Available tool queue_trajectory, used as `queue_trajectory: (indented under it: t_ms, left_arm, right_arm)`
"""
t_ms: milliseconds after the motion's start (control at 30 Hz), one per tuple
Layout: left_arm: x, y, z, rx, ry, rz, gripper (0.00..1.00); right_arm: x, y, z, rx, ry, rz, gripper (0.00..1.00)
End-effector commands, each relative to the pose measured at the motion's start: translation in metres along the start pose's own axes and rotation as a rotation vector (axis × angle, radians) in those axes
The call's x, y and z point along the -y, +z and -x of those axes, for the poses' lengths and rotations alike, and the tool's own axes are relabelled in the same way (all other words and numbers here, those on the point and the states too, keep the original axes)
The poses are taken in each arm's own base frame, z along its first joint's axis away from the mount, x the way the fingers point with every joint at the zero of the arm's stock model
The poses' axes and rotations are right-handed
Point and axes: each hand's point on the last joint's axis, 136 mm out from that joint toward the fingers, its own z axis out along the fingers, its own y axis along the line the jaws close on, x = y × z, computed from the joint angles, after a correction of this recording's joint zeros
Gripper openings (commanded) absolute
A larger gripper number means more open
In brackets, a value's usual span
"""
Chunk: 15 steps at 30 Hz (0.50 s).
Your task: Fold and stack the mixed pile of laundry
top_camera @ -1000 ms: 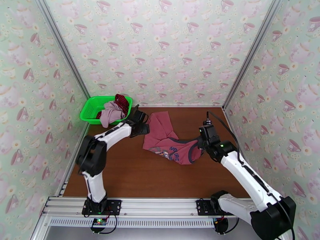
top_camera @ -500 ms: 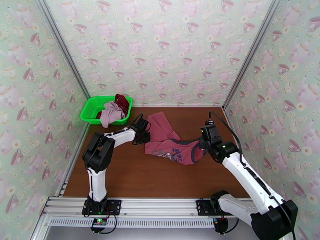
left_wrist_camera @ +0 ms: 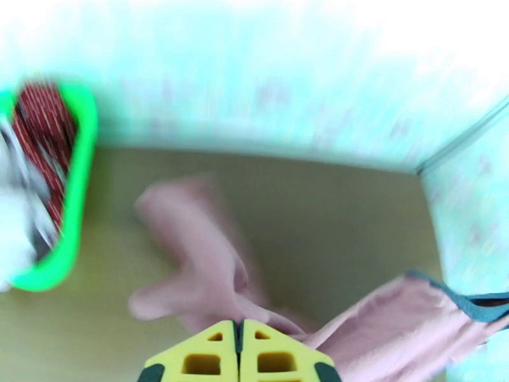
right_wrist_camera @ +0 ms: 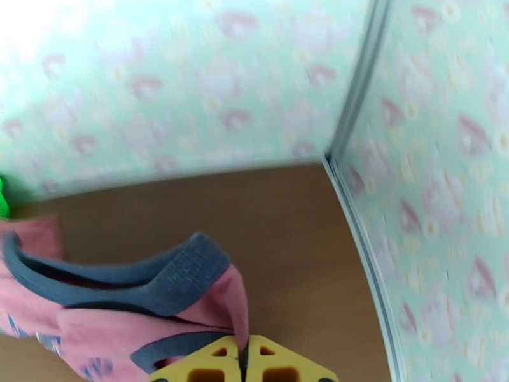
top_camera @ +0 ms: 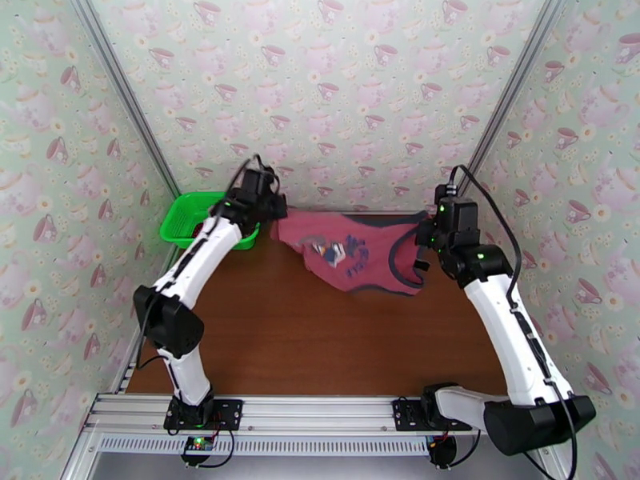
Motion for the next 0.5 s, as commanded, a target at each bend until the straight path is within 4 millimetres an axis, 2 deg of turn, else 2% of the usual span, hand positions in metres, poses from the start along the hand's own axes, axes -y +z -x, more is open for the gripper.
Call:
queue_trajectory:
  t_ms: [0, 100, 233, 267, 300, 333, 400, 433, 467]
  left_arm:
    - [-0.017, -0.011, -0.039, -0.148, 0.056, 0.067, 0.0]
    - [-0.02, -0.008, -0.09, -0.256, 0.07, 0.058, 0.0]
    - [-0.022, 0.004, -0.195, -0.474, 0.095, 0.042, 0.0]
    - [-0.021, 0.005, -0.22, -0.524, 0.099, 0.032, 0.03]
    - [-0.018, 0.007, -0.244, -0.573, 0.104, 0.021, 0.2]
    - [-0.017, 0.007, -0.263, -0.601, 0.114, 0.022, 0.51]
    - [-0.017, 0.006, -0.283, -0.615, 0.135, 0.047, 0.87]
    - [-0.018, 0.005, -0.286, -0.609, 0.138, 0.063, 0.99]
    - [-0.02, 0.002, -0.286, -0.601, 0.136, 0.076, 1.0]
  right_arm:
    - [-0.017, 0.004, -0.004, -0.005, -0.022, 0.098, 0.0]
    - [-0.022, 0.012, -0.039, -0.054, -0.013, 0.125, 0.0]
    - [-0.023, 0.021, -0.103, -0.162, 0.005, 0.138, 0.0]
    - [-0.022, 0.023, -0.115, -0.183, 0.01, 0.138, 0.0]
    - [-0.022, 0.025, -0.129, -0.208, 0.014, 0.136, 0.0]
    - [-0.021, 0.027, -0.141, -0.231, 0.019, 0.13, 0.0]
    - [-0.017, 0.031, -0.154, -0.264, 0.023, 0.103, 0.0]
    - [-0.015, 0.033, -0.157, -0.275, 0.024, 0.088, 0.0]
    - [-0.014, 0.033, -0.158, -0.281, 0.023, 0.079, 0.0]
